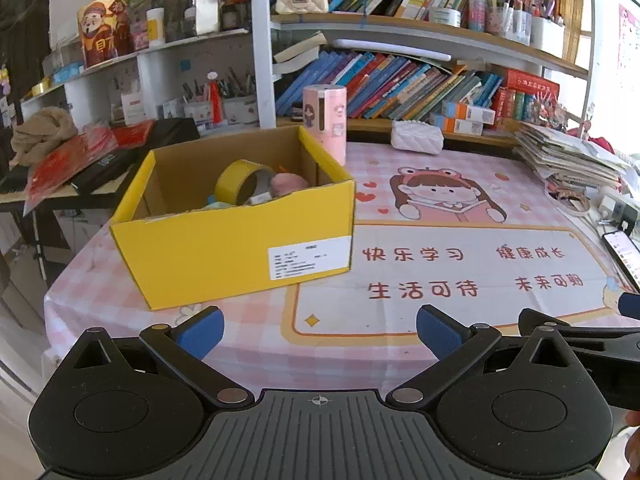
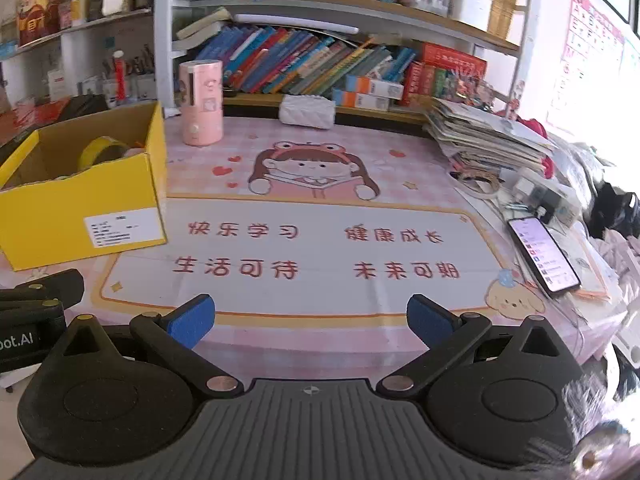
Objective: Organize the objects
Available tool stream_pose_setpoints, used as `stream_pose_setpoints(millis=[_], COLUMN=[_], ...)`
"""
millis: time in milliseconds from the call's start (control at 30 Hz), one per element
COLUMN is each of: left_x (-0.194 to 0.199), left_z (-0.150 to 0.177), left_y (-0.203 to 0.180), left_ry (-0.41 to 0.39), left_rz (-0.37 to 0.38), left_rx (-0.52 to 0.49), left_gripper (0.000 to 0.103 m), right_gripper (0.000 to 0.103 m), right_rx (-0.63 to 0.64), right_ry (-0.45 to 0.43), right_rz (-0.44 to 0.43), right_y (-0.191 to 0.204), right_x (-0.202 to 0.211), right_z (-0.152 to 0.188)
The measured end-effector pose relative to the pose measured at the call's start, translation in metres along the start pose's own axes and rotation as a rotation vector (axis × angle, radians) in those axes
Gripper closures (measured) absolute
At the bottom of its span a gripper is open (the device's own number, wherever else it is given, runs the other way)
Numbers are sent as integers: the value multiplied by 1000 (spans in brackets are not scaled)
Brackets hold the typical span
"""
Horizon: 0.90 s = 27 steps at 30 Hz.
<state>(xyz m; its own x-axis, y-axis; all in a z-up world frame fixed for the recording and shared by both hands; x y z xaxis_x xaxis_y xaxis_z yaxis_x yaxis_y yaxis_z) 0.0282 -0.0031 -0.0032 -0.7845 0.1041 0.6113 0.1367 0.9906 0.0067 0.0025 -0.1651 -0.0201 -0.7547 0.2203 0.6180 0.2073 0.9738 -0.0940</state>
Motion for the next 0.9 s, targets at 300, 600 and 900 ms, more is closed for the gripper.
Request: stream_pose_setpoints(millis=[300,600,900], left_x=[-7,-6,-7], left_z=[2,3,6], left_y=[-26,-37,-36], left_ry=[17,17,36], left_rz=[-14,-38,-69], left_rx=[-65,-78,-74], left_gripper=[0,0,0], right_gripper=[0,0,0], right_rx=[-80,-109,-97], right_ry=[22,38,53], right_rz=[53,89,100], right_y=[-26,-36,-32], right_x=[0,1,-1], right_z=[7,12,13])
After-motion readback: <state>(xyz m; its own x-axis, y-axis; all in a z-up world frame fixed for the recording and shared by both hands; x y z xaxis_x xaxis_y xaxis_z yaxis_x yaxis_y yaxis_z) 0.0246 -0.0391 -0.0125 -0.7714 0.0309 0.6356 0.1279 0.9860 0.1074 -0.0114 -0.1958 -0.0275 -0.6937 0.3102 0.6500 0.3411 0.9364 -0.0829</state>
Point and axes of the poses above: each gripper's, at about its wrist camera, not at the fingertips, and x roughly against the way its jaws point, y to its left, z to its underside, the point moved 3 cm from there along -x, roughly the way its jaws point, and after that the axes turned 1 degree about z, right-handed, at the moved point
